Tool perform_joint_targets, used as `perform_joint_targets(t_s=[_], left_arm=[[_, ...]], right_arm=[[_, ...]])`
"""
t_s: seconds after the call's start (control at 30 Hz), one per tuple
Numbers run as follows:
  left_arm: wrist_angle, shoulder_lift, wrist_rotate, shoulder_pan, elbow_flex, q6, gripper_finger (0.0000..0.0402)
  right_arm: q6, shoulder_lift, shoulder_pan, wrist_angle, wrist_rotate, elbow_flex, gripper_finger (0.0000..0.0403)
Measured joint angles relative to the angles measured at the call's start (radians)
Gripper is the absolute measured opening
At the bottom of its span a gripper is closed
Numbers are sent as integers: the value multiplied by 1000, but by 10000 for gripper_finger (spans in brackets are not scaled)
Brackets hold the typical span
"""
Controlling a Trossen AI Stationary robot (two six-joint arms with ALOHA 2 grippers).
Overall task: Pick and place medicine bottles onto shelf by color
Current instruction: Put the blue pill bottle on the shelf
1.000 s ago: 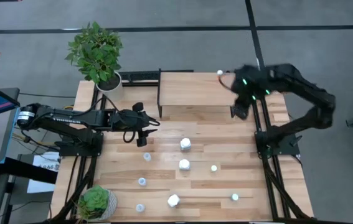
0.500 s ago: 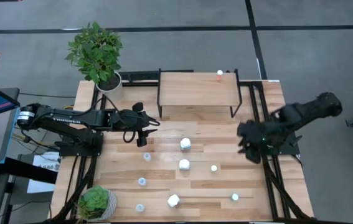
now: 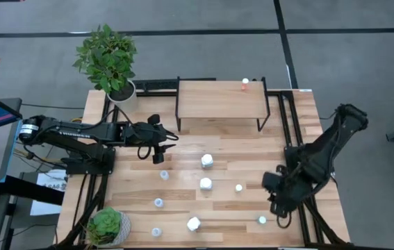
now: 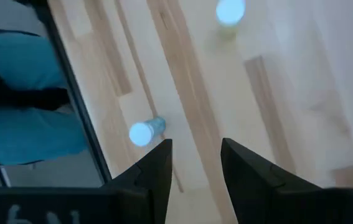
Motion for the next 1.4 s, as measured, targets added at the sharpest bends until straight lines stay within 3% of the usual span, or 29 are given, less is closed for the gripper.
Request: perform_joint_targets(t_s=[0.2, 0.43, 0.73, 0.9, 1.2, 1.4], left_arm=[[0, 0, 2, 0, 0, 0, 199], [0, 0, 10, 0, 0, 0, 199], [0, 0, 10, 0, 0, 0, 199], [0, 0, 11, 0, 0, 0, 199], [0, 0, 11, 0, 0, 0, 199], [0, 0, 11, 0, 0, 0, 199]], right_arm=[[30, 106, 72, 78, 0, 0, 155], [183, 168, 162, 210, 0, 0, 143], [261, 253, 209, 215, 23, 1, 134], [263, 272, 185, 217, -4, 1, 160], [234, 296, 160, 204, -6, 1, 244], [134, 362, 160, 224, -25, 0, 253]])
